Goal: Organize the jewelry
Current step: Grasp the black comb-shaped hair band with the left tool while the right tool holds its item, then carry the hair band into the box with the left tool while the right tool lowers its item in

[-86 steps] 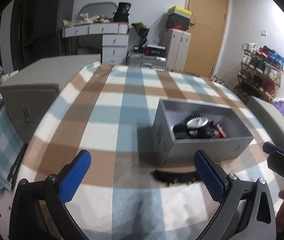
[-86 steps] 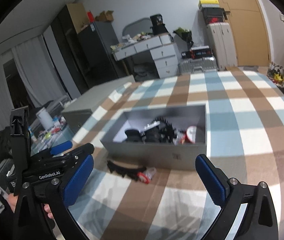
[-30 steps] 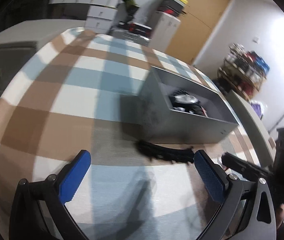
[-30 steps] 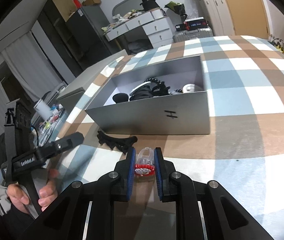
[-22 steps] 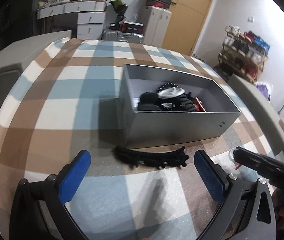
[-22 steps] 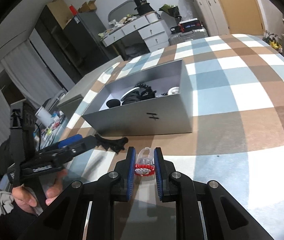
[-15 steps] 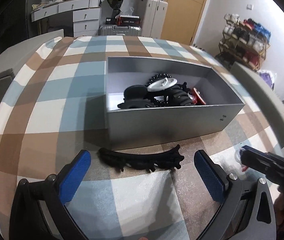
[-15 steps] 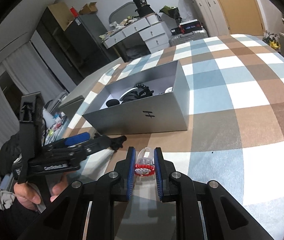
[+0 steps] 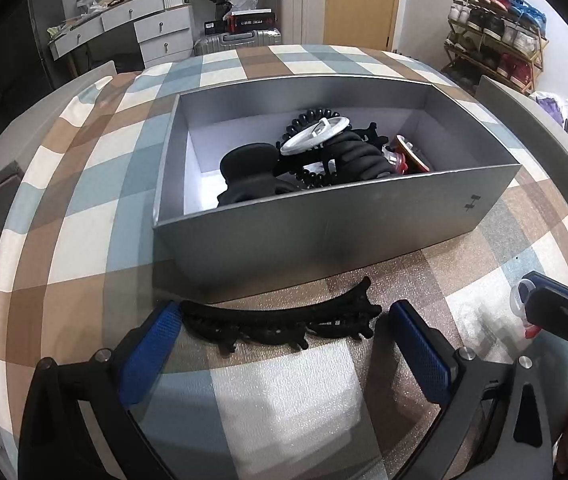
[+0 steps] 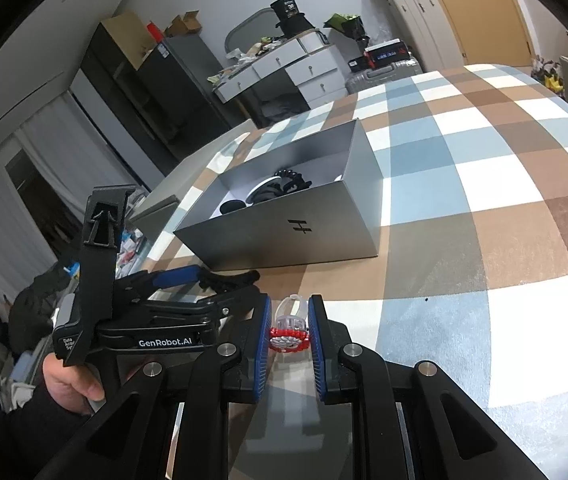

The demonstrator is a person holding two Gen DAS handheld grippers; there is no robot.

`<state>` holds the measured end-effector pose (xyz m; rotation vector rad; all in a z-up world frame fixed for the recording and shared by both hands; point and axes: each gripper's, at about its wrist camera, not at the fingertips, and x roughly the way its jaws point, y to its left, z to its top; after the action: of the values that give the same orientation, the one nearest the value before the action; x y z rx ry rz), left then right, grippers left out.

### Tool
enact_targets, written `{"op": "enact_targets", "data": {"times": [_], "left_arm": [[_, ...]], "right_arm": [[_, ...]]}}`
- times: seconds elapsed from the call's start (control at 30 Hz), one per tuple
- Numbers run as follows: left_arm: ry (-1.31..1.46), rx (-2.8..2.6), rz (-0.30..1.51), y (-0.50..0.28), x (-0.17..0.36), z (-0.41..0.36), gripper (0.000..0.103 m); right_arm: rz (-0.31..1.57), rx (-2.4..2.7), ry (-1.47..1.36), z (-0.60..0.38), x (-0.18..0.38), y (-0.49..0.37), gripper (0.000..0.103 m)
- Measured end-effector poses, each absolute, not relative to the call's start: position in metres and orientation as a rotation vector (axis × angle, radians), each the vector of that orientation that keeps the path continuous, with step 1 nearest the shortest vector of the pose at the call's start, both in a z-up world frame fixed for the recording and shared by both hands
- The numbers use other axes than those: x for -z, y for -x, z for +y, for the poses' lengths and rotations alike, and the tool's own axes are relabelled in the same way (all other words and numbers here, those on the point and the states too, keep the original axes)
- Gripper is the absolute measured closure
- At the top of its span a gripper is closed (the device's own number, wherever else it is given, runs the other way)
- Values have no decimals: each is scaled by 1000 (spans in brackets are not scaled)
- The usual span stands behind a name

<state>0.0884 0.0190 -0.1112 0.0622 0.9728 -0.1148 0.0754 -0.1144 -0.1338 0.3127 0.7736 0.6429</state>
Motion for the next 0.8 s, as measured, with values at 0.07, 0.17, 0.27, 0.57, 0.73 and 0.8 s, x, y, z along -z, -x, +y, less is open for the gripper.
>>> {"op": "enact_targets", "data": {"times": [0.07, 0.17, 0.27, 0.57, 0.73, 0.8], "left_arm": [[-62, 112, 973, -88, 112, 19, 2], [-61, 111, 973, -88, 111, 18, 2], [-66, 114, 978, -89, 111, 17, 2], [-74, 131, 992, -89, 108, 17, 9], [-87, 164, 996, -86, 107, 16, 9], [-75, 166, 995, -84, 107, 18, 9]], "right_arm": [[769, -640, -312, -116, 133, -75, 85], [764, -637, -316, -118, 133, -75, 85], [761, -635, -320, -119, 132, -74, 85], [733, -635, -304, -118, 125, -68, 85], [740, -636, -310, -117, 125, -67, 85], [738, -636, -306, -116, 124, -67, 85]]}}
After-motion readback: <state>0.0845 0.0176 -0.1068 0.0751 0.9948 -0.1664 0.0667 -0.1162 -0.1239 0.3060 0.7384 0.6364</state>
